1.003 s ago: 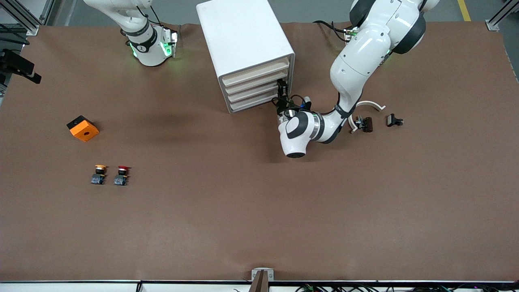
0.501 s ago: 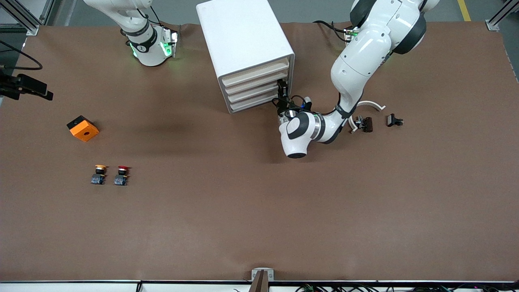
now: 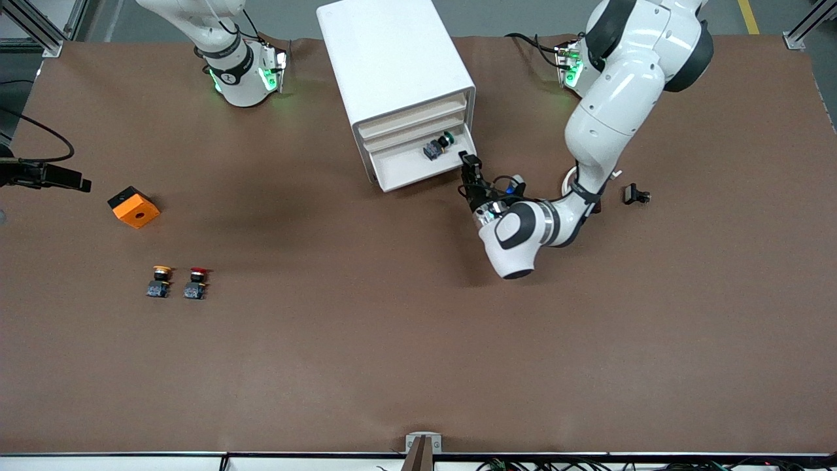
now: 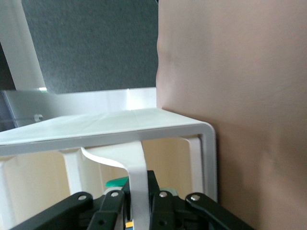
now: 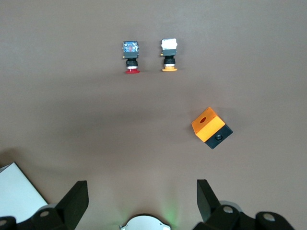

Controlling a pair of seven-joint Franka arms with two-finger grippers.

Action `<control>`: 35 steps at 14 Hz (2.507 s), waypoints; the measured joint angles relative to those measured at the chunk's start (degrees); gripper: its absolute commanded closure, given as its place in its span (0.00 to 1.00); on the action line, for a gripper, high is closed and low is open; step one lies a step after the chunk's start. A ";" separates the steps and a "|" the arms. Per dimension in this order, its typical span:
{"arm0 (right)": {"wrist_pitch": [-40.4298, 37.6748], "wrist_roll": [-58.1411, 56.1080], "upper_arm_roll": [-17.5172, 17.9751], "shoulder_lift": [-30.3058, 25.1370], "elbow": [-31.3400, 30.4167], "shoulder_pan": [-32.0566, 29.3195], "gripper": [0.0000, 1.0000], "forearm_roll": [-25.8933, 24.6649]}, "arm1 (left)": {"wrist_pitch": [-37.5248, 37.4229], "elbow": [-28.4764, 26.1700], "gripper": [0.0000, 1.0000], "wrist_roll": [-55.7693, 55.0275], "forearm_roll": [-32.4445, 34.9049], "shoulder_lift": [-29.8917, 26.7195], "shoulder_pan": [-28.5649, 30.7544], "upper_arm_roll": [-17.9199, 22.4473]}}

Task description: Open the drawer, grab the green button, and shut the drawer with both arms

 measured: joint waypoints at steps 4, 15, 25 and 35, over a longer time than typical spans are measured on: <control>-0.12 6.32 0.75 -0.02 1.00 0.91 0.00 0.10 | 2.03 1.19 0.86 0.49 -1.13 0.01 2.43 0.05; -0.08 54.19 1.84 -0.21 0.85 21.77 0.00 0.98 | 2.30 2.05 0.00 1.32 -2.15 0.01 4.80 0.12; 18.45 89.98 2.00 4.20 -3.11 44.13 0.00 7.29 | 2.98 8.98 0.00 3.35 2.66 -0.39 6.64 0.36; 30.59 101.87 1.89 17.10 -1.96 57.19 0.00 7.46 | 3.98 11.56 0.00 40.59 14.88 -6.93 8.05 0.40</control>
